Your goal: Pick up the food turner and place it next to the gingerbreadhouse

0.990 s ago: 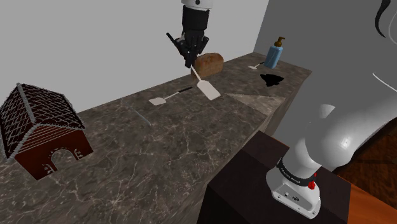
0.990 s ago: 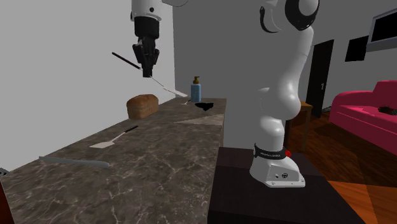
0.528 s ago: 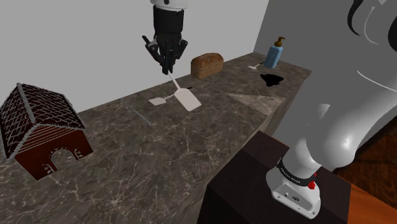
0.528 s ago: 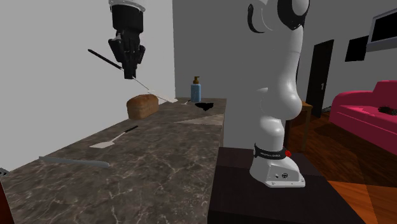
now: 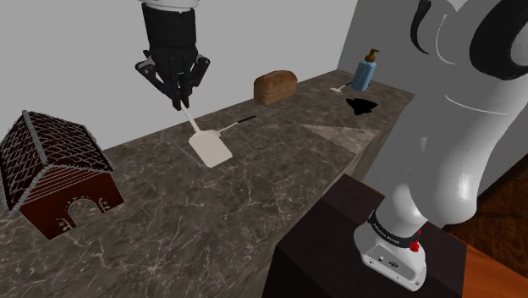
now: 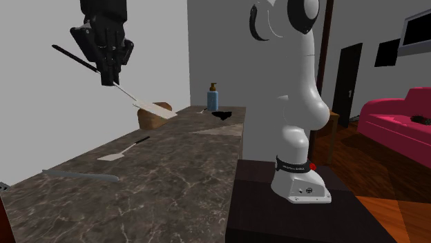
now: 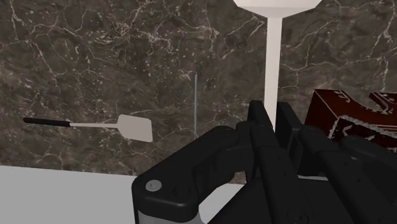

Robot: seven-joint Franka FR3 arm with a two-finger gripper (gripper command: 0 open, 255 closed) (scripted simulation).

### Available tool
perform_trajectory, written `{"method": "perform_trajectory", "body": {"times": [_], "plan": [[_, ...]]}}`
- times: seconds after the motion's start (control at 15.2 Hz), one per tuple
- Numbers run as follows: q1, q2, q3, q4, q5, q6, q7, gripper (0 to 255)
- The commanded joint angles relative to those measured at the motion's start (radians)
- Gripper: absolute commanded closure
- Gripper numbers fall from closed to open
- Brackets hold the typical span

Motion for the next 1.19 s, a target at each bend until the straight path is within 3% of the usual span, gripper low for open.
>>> {"method": "perform_trajectory", "body": {"times": [0.0, 0.26, 1.12], "plan": [[0.035, 0.077, 0.02, 0.091, -0.033, -0.022, 0.051, 255], [0.138, 0.264, 0.044, 0.345, -0.115, -0.109, 0.142, 255], [0.104, 0.207, 0.038, 0.085, -0.092, 0.096, 0.148, 255]]}}
